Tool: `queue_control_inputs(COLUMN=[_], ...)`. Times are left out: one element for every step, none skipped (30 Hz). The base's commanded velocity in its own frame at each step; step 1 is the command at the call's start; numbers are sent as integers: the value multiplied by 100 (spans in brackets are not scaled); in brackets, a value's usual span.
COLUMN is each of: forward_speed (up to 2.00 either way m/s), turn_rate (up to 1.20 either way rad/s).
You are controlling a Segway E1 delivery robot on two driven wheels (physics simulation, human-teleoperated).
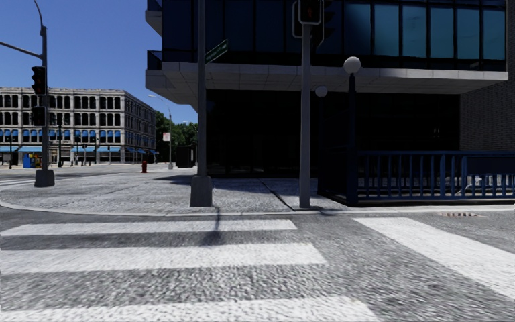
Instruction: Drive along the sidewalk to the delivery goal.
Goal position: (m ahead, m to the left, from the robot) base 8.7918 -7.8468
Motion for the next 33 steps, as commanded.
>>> queue_control_inputs(forward_speed=[200,200,200,200,200,200,200,200,200,200,200,200,200,200,200,200,200,200,200,200,200,200,200,200,200,200,200,200,200,200,200,200,200], turn_rate=[0,0,0,0,0,0,0,0,0,0,0,0,0,0,0,0,0,0,0,0,0,0,0,0,0,0,0,0,0,0,0,0,0])
